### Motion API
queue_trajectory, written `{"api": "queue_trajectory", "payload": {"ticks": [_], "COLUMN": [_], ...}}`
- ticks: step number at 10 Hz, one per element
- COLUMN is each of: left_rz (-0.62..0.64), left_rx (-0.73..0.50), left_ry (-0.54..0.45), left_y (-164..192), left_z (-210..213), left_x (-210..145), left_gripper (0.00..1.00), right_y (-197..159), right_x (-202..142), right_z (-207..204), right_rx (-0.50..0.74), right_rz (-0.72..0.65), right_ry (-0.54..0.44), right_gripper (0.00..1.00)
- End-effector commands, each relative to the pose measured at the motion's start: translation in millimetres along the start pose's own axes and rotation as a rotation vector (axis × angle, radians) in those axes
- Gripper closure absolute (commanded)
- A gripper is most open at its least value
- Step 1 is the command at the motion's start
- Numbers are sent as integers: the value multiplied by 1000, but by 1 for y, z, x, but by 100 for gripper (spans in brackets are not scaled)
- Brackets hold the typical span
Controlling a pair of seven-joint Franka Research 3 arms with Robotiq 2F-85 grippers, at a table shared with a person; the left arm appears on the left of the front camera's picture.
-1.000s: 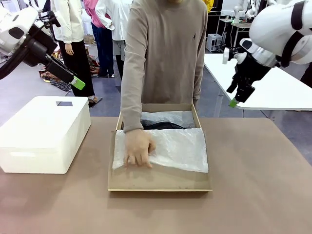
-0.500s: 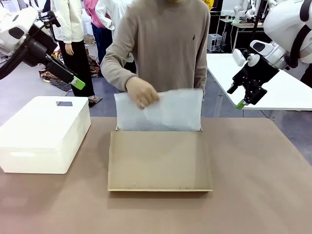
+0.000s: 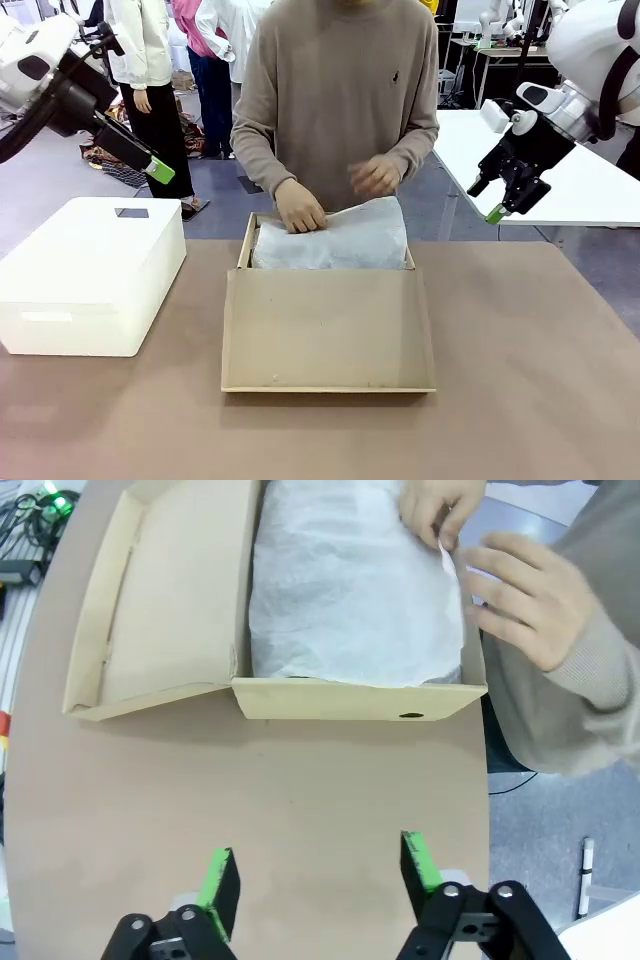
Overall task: Pack the shoes into the box.
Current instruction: Close the Shoes Box.
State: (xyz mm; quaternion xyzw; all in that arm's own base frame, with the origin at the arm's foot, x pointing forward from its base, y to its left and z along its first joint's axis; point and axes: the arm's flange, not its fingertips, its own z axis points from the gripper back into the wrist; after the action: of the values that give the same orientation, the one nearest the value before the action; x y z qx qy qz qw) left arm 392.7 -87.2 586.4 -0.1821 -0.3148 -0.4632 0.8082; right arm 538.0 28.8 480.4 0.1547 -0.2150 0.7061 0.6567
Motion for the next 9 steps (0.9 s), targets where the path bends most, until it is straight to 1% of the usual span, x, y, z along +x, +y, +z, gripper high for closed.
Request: {"api": "queue_trajectory", "payload": {"ticks": [1,3,4,7,9], "left_rz": [10,10,10,10,10], "left_rx": [-2,-2,-2,-2,-2], "left_ry": [-23,-23,-23,-23,-23], "left_y": [-1,-1,-1,-1,-1], "left_z": [-1,-1,-1,-1,-1], "left_x": [0,0,0,0,0], "left_gripper": [0,0,0,0,0], "right_y": [-8,-10,-10,-12,-14], "right_x": [0,0,0,0,-1], "right_z": [5,5,5,5,6], "right_rx": [35,55,64,120,175], "right_rz": [-5,7,21,50,83], "right_ry": [-35,-43,-44,-86,-133], "right_gripper": [56,95,100,100,100]}}
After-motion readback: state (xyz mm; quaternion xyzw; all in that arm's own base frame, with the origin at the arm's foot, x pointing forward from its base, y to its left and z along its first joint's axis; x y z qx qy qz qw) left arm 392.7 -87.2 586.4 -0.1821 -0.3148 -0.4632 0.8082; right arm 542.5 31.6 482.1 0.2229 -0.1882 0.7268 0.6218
